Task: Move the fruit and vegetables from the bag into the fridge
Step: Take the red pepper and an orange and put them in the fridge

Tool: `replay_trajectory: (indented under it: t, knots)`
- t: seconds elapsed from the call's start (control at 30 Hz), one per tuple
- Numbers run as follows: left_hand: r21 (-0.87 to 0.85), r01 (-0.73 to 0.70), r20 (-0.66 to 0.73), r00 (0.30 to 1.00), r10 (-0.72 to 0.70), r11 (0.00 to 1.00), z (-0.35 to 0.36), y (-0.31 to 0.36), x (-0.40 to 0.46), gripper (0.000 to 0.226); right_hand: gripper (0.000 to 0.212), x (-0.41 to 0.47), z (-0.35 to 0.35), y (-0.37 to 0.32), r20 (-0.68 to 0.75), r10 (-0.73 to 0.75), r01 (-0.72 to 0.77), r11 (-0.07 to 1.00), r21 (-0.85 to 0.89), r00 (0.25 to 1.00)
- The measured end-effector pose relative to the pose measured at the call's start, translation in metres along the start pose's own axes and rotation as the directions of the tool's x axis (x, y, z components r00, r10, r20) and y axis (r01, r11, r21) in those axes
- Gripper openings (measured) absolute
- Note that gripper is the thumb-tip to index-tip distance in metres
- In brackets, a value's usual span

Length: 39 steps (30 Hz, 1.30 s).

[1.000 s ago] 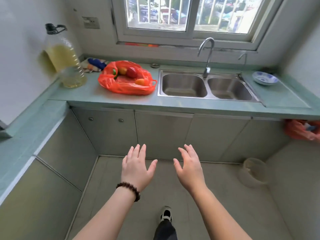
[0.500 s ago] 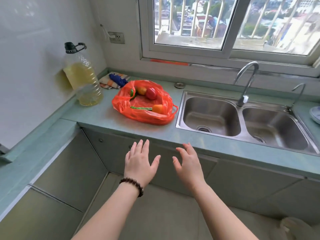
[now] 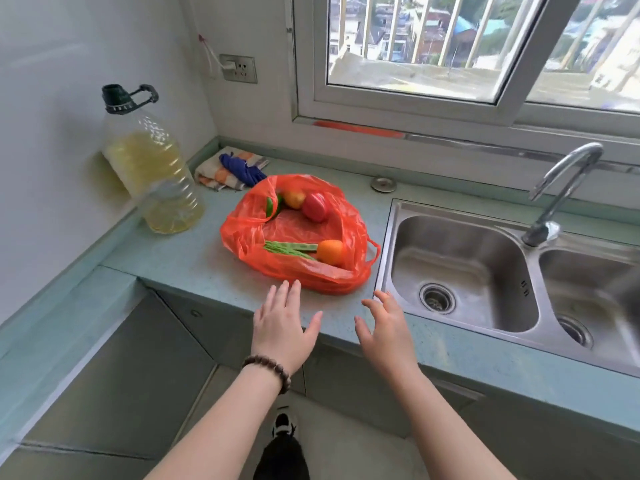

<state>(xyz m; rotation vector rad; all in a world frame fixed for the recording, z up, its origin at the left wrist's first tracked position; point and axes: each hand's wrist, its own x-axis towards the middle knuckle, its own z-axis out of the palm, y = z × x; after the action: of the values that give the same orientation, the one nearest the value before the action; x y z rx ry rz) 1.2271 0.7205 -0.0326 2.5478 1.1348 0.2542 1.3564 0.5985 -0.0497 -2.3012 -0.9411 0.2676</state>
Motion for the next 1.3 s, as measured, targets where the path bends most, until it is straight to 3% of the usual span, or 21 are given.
replay_trajectory:
  t: [0.17, 0.43, 0.63, 0.87, 1.13, 1.3]
  knots:
    - [-0.01, -0.008, 0.011, 1.0, 0.008, 1.0, 0.001, -0.026, 0.083, 0.071, 0.036, 0.077, 0.025, -0.016, -0.039, 0.013, -0.012, 1.0, 0.011, 0.999]
    - [0.002, -0.042, -0.008, 0.999, 0.042, 0.999, -0.006, -0.064, 0.207, 0.069, 0.042, 0.186, 0.062, -0.043, 0.026, 0.02, -0.018, 0.997, -0.072, 0.999]
    - [-0.01, -0.122, 0.016, 0.992, 0.122, 0.992, 0.01, -0.06, 0.256, 0.066, 0.06, 0.21, 0.086, -0.027, 0.177, 0.107, -0.09, 0.99, -0.106, 0.978]
    - [0.028, -0.169, 0.061, 0.984, 0.167, 0.985, 0.026, -0.058, 0.303, 0.07, 0.08, 0.229, 0.088, -0.01, 0.228, 0.145, -0.125, 0.987, -0.097, 0.963]
    - [0.168, -0.381, 0.16, 0.921, 0.356, 0.909, 0.042, -0.029, 0.362, 0.087, 0.069, 0.246, 0.08, -0.008, 0.098, 0.116, -0.119, 0.993, 0.019, 0.988]
    - [0.184, -0.312, 0.252, 0.932, 0.262, 0.932, 0.066, -0.022, 0.38, 0.101, 0.066, 0.256, 0.074, -0.001, 0.028, 0.109, -0.109, 0.993, 0.033, 0.994]
